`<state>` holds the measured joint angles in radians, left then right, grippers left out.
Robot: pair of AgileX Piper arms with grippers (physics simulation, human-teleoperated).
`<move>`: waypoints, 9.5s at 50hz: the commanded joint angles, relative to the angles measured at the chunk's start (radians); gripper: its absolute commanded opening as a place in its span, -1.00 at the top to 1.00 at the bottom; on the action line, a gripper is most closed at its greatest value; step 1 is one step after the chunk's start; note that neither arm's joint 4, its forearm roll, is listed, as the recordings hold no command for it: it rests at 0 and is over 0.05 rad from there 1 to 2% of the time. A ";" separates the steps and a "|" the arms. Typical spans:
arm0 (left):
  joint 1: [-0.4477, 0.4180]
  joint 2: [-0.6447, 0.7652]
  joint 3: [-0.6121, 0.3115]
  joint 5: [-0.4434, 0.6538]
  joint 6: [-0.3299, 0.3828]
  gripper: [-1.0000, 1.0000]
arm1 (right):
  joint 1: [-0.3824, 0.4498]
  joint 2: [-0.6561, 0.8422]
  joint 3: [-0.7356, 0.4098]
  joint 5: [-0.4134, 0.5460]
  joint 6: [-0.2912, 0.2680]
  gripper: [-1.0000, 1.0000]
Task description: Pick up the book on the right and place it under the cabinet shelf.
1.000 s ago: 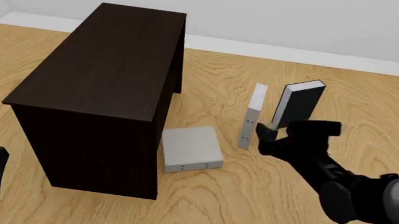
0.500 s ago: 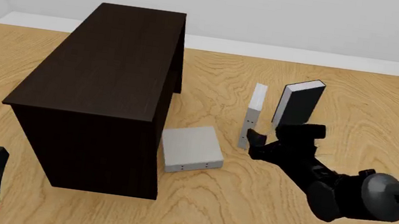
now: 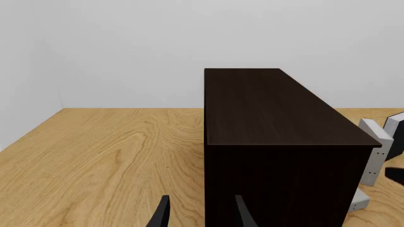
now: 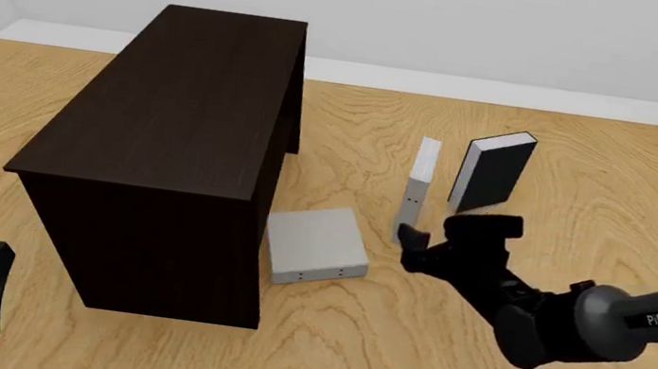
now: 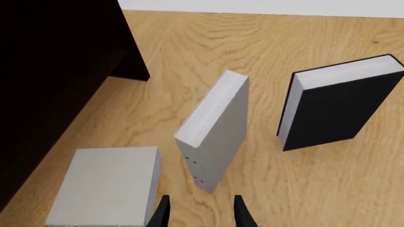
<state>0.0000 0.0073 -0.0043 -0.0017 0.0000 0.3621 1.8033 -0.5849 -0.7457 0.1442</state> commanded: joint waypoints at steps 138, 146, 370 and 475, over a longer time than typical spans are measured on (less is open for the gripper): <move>0.000 0.000 0.000 0.000 0.000 -1.00 | 0.133 0.192 -0.067 -0.019 0.013 -1.00; 0.000 0.000 0.000 0.000 0.000 -1.00 | 0.144 0.176 -0.069 -0.009 0.003 -1.00; 0.000 0.000 0.000 0.000 0.000 -1.00 | 0.382 0.336 -0.484 0.228 -0.021 -1.00; 0.000 0.000 0.000 0.000 0.000 -1.00 | 0.191 -0.621 0.333 0.171 -0.066 -1.00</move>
<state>0.0000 0.0073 -0.0043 -0.0017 0.0000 0.5868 1.3946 -0.3691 -0.6341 0.0839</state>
